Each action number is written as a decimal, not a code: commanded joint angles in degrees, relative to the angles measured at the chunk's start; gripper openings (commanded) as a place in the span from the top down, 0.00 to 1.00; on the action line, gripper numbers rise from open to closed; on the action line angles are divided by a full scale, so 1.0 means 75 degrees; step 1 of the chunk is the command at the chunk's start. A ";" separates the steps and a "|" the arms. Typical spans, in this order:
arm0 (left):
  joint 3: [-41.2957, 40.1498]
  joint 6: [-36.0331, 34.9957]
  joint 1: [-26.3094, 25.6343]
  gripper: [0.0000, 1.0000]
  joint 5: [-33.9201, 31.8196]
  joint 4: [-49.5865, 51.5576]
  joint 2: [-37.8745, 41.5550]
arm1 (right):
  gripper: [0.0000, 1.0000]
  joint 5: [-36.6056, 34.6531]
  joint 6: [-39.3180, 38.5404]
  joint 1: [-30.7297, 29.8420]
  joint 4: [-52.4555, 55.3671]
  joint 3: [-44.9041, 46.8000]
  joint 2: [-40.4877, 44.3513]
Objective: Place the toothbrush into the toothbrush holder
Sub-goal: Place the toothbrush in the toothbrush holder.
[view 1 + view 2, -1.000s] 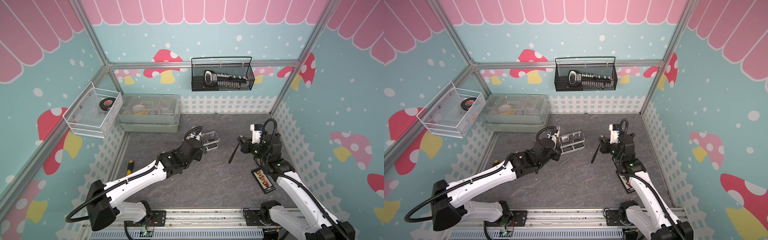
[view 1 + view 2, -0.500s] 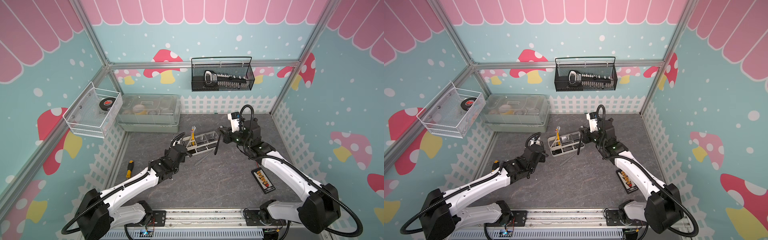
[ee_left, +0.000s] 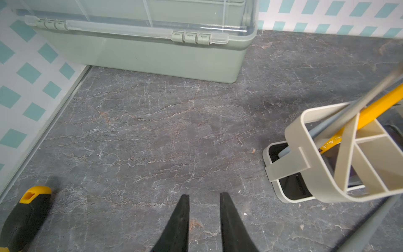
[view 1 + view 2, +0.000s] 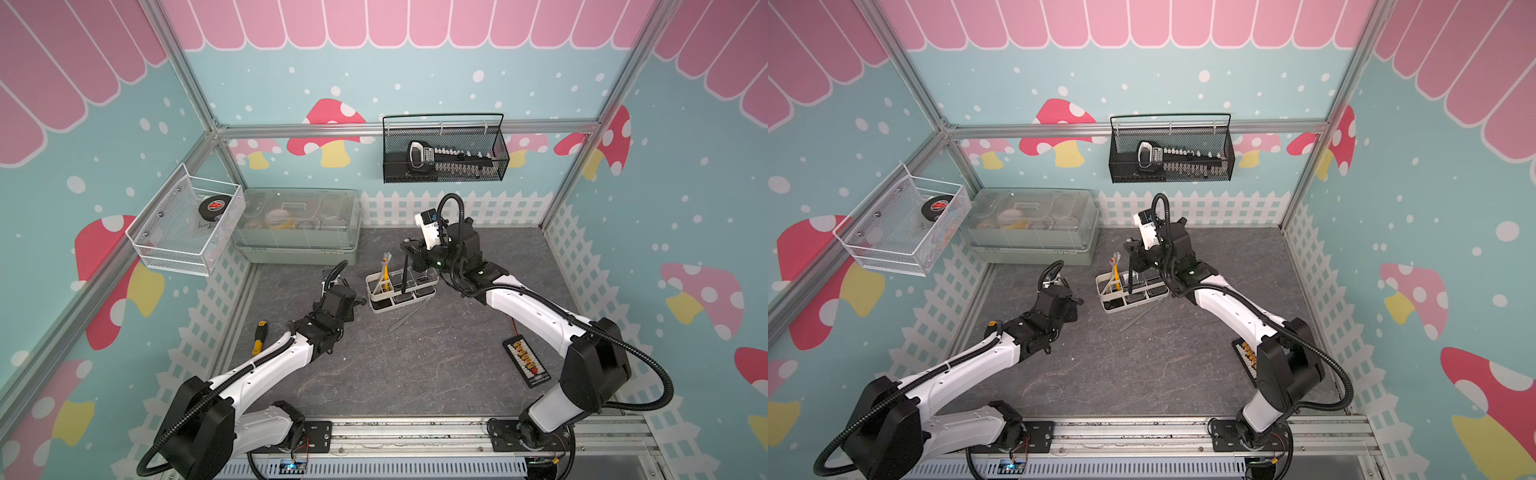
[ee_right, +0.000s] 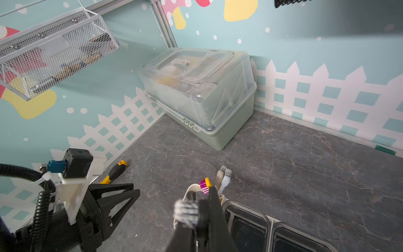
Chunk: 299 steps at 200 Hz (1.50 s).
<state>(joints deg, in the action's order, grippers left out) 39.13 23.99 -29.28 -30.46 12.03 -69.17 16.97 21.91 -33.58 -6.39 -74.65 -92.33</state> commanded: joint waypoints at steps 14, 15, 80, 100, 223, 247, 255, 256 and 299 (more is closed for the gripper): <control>-0.0214 0.0503 0.0380 0.75 0.0715 -0.0311 -0.0160 | 1.00 -0.0082 -0.0390 -0.0223 -0.0607 -0.0124 -0.0261; -0.0214 0.0504 0.0384 0.75 0.0735 -0.0319 -0.0174 | 1.00 -0.0077 -0.0396 -0.0234 -0.0621 -0.0124 -0.0273; -0.0300 0.0704 0.0634 0.75 0.1035 -0.0447 -0.0309 | 1.00 -0.0010 -0.0693 -0.0433 -0.1038 -0.0394 -0.0711; -0.0413 0.0722 0.0640 0.75 0.1050 -0.0563 -0.0194 | 1.00 0.0070 -0.0777 -0.0468 -0.1411 -0.0317 -0.0789; -0.0403 0.0716 0.0658 0.75 0.1265 -0.0643 -0.0252 | 1.00 0.0360 -0.1267 -0.0544 -0.2724 0.0226 -0.1147; -0.0413 0.0698 0.0658 0.75 0.1283 -0.0670 -0.0244 | 1.00 0.0415 -0.1336 -0.0538 -0.2769 0.0227 -0.1229; -0.0413 0.0695 0.0658 0.75 0.1280 -0.0670 -0.0246 | 1.00 0.0442 -0.1364 -0.0549 -0.2788 0.0243 -0.1254; -0.0413 0.0694 0.0658 0.75 0.1282 -0.0668 -0.0246 | 1.00 0.0449 -0.1375 -0.0550 -0.2796 0.0247 -0.1256; -0.0419 0.0693 0.0658 0.75 0.1303 -0.0678 -0.0211 | 1.00 0.0503 -0.1645 -0.0587 -0.3239 0.0692 -0.1355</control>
<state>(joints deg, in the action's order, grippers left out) 36.25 28.10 -24.75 -21.12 8.23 -71.64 19.57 12.45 -37.41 -27.46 -71.20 -100.86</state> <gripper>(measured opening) 0.252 0.056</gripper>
